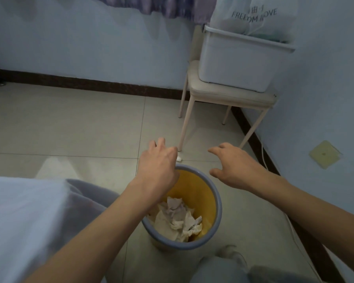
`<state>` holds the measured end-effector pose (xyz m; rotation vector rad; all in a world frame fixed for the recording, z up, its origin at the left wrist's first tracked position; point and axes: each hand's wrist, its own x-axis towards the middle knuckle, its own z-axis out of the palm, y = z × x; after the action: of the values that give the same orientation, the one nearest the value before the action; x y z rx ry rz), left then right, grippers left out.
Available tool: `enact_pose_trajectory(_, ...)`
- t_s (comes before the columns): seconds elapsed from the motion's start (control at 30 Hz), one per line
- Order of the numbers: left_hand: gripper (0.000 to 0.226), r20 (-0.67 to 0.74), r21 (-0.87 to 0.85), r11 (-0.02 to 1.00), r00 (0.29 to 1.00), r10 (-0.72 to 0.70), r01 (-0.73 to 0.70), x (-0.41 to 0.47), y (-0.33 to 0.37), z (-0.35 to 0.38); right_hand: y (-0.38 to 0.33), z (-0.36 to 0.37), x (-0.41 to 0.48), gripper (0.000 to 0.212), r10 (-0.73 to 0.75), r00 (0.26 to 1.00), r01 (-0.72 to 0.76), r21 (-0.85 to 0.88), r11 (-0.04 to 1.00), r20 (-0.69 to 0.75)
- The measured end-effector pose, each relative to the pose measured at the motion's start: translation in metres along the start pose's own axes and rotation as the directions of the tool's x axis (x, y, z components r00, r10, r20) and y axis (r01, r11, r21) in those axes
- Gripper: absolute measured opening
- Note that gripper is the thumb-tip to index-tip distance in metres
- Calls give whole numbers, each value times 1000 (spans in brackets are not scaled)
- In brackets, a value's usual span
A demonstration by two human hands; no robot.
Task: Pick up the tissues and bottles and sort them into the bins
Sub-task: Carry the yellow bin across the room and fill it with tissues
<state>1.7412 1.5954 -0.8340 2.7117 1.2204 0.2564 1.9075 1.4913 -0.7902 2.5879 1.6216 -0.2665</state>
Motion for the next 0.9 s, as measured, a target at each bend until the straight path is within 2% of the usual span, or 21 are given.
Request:
enact_pose_trajectory(0.2,51,11,13,999,999,-49,49,3,-13,-3,9,22,36,64,-2,1000,2,-2,1000,12)
enact_pose_trajectory(0.3,52,12,2,998,998,-60,60,4,-16,-2,16,31,67,56,2,999,-3,-7,1000,-32)
enact_pose_trajectory(0.47,54,15,-23,999,1000,-22,22,3,-16,-2,19,68,118,44,65,995,-63,39,997,-71)
enact_pose_trajectory(0.6,61,48,-31,999,998,27,-26,1,-9,4,22,106,156,47,30,999,-29,48,998,-27)
enact_pose_trajectory(0.73,66,95,-17,997,993,71,-70,4,-6,14,35,127,203,45,27,998,-22,78,997,-54)
enact_pose_trajectory(0.9,73,138,8,999,990,40,-42,11,-12,27,57,166,258,50,-7,1000,9,89,996,-29)
